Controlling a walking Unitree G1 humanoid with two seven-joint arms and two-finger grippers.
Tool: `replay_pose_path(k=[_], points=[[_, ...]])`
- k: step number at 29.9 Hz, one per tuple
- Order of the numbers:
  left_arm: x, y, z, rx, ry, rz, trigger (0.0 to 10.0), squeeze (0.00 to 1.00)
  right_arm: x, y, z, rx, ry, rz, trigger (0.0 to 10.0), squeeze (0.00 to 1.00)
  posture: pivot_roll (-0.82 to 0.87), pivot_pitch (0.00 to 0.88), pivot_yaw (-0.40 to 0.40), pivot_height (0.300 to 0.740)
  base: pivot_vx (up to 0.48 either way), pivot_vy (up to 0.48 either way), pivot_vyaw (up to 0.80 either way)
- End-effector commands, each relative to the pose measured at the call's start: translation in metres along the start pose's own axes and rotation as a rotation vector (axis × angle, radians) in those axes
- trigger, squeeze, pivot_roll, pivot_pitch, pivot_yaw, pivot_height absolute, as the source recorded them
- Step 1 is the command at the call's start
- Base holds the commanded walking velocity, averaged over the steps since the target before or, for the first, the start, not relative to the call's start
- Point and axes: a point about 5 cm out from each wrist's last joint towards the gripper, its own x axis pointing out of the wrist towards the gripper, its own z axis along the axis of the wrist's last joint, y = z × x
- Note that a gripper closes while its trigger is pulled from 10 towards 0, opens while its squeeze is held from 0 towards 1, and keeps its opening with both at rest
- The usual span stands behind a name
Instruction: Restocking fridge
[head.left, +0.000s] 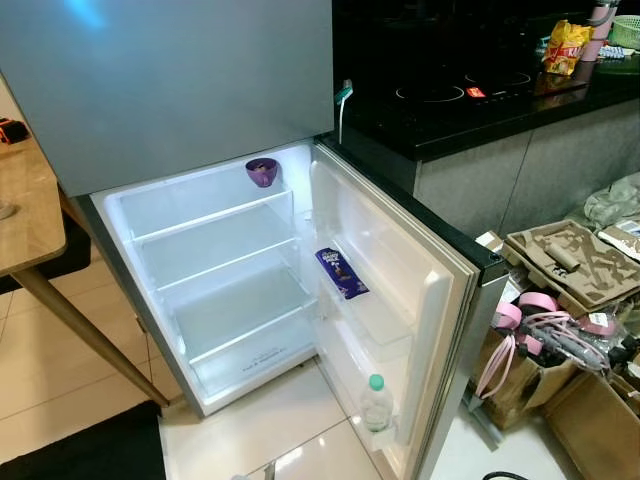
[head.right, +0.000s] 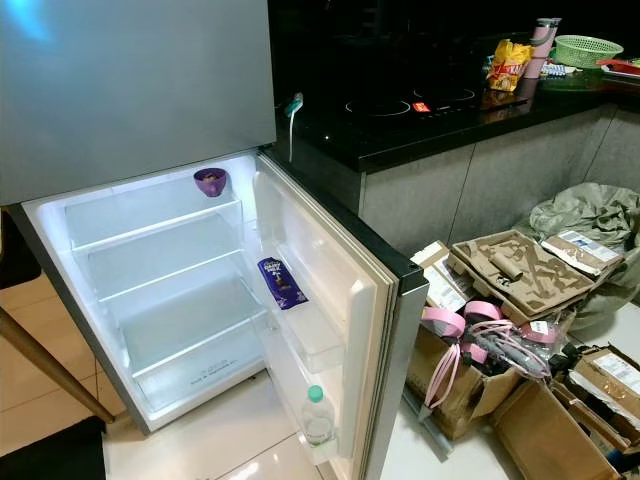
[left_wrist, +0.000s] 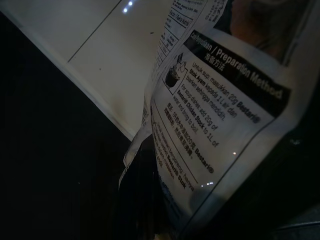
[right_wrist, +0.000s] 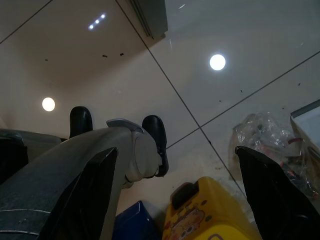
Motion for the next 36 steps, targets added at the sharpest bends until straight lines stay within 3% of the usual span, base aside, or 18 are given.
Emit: replay_pose_path(k=[1,36], points=[[-0.0008,0.0029,-0.0021,0.021,0.013,0.002,10.0,0.00,0.0002,0.0027,-0.0018,0.004,-0.003,0.002,10.0,0.00,-0.04,0.000,0.035,0.740,0.000,0.000,0.00],[-0.0013,0.0010,-0.0062,-0.008,0.020,-0.004,10.0,0.00,-0.0003,0.0017,-0.0035,0.019,-0.003,0.003,10.0,0.00,-0.03,0.000,0.031,0.740,0.000,0.000,0.00]])
